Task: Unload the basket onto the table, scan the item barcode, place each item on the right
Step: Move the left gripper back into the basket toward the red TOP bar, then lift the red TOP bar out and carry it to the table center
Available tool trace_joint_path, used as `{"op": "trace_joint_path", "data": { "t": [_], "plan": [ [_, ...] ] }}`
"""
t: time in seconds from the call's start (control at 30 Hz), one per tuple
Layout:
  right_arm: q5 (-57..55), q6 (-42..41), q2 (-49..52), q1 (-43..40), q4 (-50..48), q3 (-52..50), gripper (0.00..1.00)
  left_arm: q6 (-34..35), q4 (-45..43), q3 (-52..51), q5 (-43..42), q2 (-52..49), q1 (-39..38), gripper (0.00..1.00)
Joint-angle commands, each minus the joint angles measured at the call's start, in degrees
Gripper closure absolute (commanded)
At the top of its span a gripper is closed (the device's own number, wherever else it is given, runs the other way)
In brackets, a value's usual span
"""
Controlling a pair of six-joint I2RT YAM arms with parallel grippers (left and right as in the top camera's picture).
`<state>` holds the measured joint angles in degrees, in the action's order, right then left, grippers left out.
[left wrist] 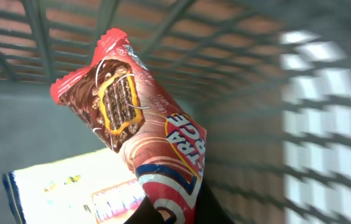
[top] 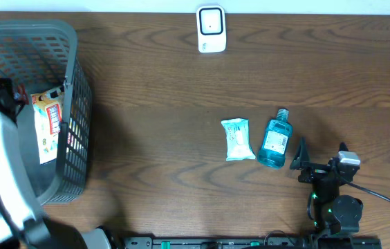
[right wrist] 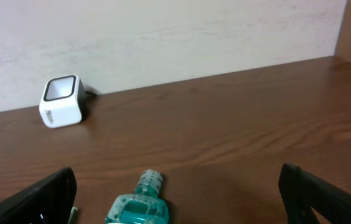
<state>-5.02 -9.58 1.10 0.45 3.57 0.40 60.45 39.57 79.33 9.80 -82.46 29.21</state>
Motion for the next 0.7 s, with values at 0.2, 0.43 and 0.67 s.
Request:
{"op": "trace_joint_path", "data": {
  "t": [0.2, 0.43, 0.67],
  "plan": [
    [-0.85, 0.66, -0.02, 0.31, 0.13, -0.09, 0.01, -8.83, -0.90, 0.22, -26.21, 15.85, -4.87, 0.93],
    [-0.87, 0.66, -0.02, 0.31, 0.11, -0.09, 0.01, -21.27, -0.61, 0.17, -27.32, 20.35, -22.60, 0.92],
    [-0.87, 0.66, -0.02, 0.31, 0.13, -0.09, 0.01, -31.87, 0.85, -0.90, -21.57, 16.35, -43.63, 0.93]
  ]
}}
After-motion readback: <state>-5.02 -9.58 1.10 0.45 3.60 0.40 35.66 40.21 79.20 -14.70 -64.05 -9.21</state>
